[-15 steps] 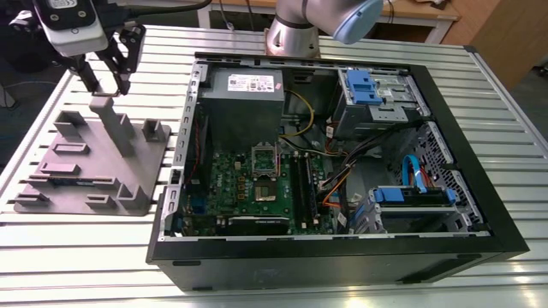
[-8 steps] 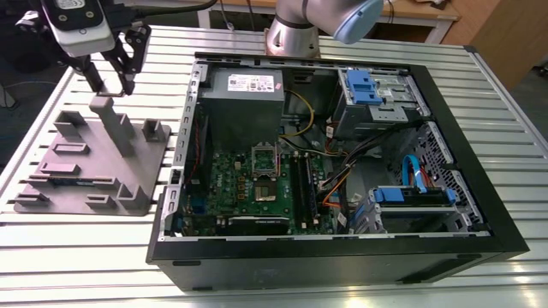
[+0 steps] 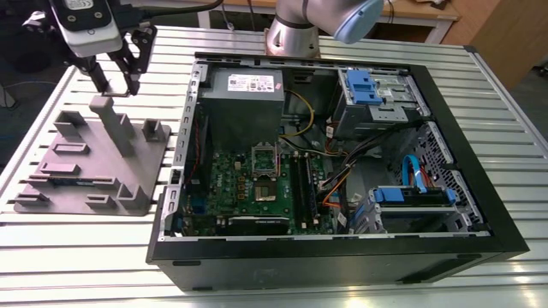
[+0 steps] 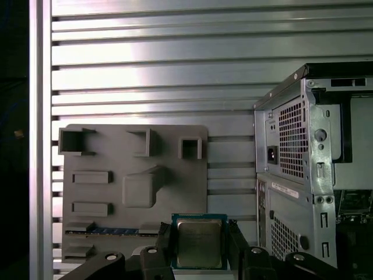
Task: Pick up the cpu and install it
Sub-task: 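Pick up the cpu and move it towards the insertion slot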
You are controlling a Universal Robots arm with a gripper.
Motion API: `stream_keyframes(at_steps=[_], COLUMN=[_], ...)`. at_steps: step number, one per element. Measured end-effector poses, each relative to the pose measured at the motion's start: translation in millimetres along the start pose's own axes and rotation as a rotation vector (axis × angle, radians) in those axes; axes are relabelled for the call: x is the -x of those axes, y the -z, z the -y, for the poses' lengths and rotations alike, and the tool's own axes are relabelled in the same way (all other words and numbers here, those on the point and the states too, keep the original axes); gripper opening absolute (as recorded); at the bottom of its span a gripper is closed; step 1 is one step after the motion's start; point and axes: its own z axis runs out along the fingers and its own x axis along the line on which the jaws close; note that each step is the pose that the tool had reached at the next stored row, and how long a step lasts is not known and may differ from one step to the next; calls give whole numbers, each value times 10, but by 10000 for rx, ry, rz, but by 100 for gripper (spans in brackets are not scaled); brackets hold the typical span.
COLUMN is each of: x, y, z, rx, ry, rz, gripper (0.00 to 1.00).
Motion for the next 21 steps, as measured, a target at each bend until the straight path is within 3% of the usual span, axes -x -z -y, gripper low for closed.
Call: stream_keyframes(at_steps=[15, 21], x=[125, 212], y=[5, 7], z=[-5, -9], rx=[-1, 0], ry=[-1, 0], rz=[0, -1], gripper=[47, 47])
